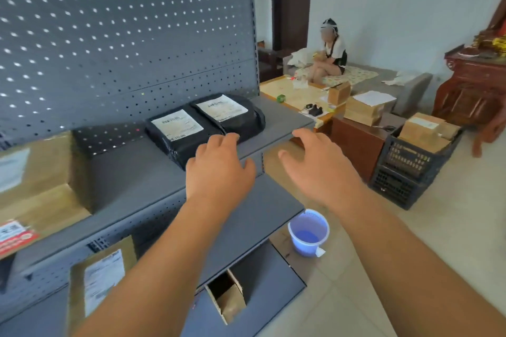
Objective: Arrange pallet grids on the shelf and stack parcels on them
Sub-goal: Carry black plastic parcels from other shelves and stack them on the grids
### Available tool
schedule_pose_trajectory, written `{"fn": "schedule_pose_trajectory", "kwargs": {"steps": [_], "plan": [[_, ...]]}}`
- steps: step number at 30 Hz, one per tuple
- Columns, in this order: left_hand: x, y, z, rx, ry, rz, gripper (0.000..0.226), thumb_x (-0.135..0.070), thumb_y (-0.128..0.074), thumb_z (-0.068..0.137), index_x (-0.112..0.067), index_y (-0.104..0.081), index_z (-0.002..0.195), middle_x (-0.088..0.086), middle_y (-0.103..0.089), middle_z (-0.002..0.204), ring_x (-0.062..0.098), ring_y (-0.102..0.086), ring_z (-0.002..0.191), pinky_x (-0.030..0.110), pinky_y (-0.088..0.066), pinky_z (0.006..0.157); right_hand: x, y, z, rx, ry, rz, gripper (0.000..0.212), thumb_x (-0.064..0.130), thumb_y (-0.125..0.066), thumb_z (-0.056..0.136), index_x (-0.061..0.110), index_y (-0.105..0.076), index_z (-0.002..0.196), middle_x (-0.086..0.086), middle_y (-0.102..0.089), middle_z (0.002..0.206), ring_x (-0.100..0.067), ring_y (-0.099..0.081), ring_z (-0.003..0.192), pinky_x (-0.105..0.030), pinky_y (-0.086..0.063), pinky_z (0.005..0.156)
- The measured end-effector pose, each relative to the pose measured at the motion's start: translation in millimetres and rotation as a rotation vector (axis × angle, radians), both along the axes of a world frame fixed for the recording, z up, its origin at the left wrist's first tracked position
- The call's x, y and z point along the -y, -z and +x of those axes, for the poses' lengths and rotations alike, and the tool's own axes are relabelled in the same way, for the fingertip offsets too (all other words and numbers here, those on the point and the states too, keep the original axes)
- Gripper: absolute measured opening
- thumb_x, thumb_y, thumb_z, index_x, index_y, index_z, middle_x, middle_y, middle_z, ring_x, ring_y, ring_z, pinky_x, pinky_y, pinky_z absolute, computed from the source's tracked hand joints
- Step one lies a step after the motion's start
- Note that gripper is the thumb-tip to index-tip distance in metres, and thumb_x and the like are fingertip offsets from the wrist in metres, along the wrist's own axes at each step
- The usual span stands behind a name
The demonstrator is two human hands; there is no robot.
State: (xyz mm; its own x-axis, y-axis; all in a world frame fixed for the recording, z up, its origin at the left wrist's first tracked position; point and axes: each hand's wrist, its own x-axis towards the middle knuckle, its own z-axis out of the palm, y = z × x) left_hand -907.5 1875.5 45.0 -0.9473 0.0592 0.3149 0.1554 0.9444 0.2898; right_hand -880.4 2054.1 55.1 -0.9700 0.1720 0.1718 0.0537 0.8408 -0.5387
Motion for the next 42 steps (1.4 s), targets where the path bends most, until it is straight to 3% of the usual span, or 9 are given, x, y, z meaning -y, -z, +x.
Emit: {"fn": "schedule_pose_trajectory", "kwargs": {"steps": [11, 22, 30, 35, 42], "plan": [[67.0, -4.4, -79.7, -0.044, -0.267, 0.004, 0.056, -0.049, -0.051, 0.094, -0.025, -0.046, 0.144, -0.001, -0.050, 0.143, 0.029, -0.046, 0.127, 0.045, -0.038, 0.101, 72.6, -18.3, -120.5, -0.057, -0.197, 0.085, 0.056, 0.053, -0.047, 0.097, 0.027, -0.040, 0.146, -0.004, -0.048, 0.142, -0.031, -0.046, 0.127, -0.048, -0.044, 0.100], [72.3, -1.6, -126.3, 0.064, -0.421, -0.016, 0.054, -0.050, -0.048, 0.095, -0.026, -0.045, 0.144, -0.001, -0.046, 0.144, 0.028, -0.044, 0.129, 0.049, -0.039, 0.101, 101.7, -13.3, -213.4, -0.100, -0.321, 0.215, 0.052, 0.051, -0.053, 0.092, 0.023, -0.050, 0.135, -0.008, -0.055, 0.130, -0.035, -0.052, 0.118, -0.050, -0.044, 0.098], [51.7, -6.4, -156.0, 0.159, -0.552, -0.029, 0.056, -0.052, -0.046, 0.096, -0.025, -0.044, 0.144, 0.002, -0.044, 0.145, 0.030, -0.042, 0.130, 0.049, -0.040, 0.099, 94.2, -1.1, -262.7, 0.051, -0.444, 0.305, 0.061, 0.060, -0.048, 0.092, 0.027, -0.042, 0.143, -0.008, -0.039, 0.150, -0.038, -0.037, 0.135, -0.058, -0.031, 0.110], [40.3, -6.0, -169.1, 0.223, -0.610, -0.070, 0.054, -0.054, -0.041, 0.096, -0.022, -0.048, 0.139, 0.004, -0.046, 0.141, 0.033, -0.043, 0.124, 0.047, -0.039, 0.090, 83.5, 6.2, -272.9, 0.104, -0.495, 0.269, 0.061, 0.059, -0.048, 0.089, 0.028, -0.044, 0.142, -0.007, -0.040, 0.147, -0.037, -0.035, 0.135, -0.057, -0.033, 0.109], [32.0, -4.4, -179.0, 0.326, -0.635, -0.039, 0.076, -0.076, -0.041, 0.087, -0.024, -0.044, 0.142, 0.004, -0.042, 0.144, 0.035, -0.041, 0.127, 0.046, -0.037, 0.081, 70.9, 10.1, -280.5, 0.134, -0.488, 0.280, 0.071, 0.068, -0.049, 0.085, 0.032, -0.042, 0.145, -0.007, -0.026, 0.159, -0.043, -0.029, 0.138, -0.054, -0.032, 0.108]]}}
